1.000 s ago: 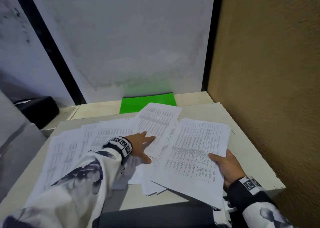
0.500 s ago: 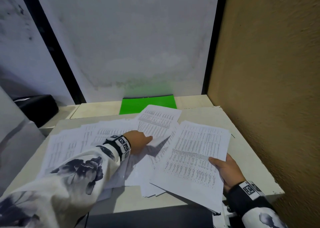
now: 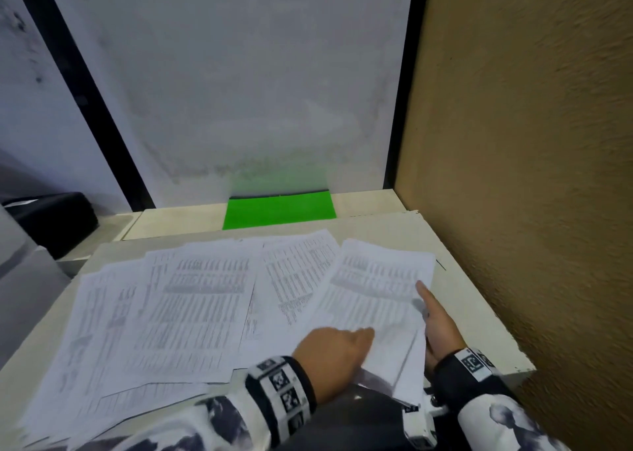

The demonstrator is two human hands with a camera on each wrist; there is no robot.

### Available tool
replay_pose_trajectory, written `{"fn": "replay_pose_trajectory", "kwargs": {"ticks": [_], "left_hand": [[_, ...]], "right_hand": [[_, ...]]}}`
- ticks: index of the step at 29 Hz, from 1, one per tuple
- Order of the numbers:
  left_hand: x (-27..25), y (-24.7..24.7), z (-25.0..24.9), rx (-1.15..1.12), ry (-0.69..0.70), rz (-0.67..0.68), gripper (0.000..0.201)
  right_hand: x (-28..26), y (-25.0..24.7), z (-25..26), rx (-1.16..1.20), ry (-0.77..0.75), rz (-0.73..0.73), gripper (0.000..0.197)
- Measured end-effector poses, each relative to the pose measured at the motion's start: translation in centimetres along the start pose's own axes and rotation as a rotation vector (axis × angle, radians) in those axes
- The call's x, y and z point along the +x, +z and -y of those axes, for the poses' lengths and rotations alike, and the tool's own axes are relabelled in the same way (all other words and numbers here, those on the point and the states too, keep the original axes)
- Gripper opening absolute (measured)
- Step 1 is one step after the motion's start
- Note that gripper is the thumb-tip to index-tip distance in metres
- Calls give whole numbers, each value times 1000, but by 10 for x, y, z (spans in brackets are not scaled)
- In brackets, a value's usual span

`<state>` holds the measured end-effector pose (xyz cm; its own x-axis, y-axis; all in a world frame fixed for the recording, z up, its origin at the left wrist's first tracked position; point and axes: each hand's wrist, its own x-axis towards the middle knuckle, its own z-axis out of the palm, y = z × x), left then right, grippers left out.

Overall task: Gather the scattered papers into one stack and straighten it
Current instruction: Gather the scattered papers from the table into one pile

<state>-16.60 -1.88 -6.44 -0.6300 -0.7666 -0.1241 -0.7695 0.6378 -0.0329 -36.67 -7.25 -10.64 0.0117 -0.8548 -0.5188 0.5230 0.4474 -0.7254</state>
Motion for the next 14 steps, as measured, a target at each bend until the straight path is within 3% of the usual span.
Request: {"fn": "replay_pose_trajectory", "kwargs": {"ticks": [1, 2, 4, 8, 12, 14], "left_hand": [[-2, 4, -7, 7, 9, 61, 53], [-1, 12, -10, 35, 57, 34, 52], [1, 8, -10, -137, 62, -2, 44], [-5, -12, 23, -476, -97, 61, 83], [-20, -2, 66, -278, -305, 289, 132], [-28, 15, 69, -205, -339, 412, 145]], "right_hand": [[-1, 0, 1, -49, -28, 37, 47], [-3, -1, 1, -116, -55, 58, 40], [-9, -2, 5, -232, -95, 83, 36], [-13, -12, 25, -304, -126, 73, 39], [-9, -43, 52, -324, -183, -74, 51], [-8, -59, 56, -347, -166, -153, 52]]}}
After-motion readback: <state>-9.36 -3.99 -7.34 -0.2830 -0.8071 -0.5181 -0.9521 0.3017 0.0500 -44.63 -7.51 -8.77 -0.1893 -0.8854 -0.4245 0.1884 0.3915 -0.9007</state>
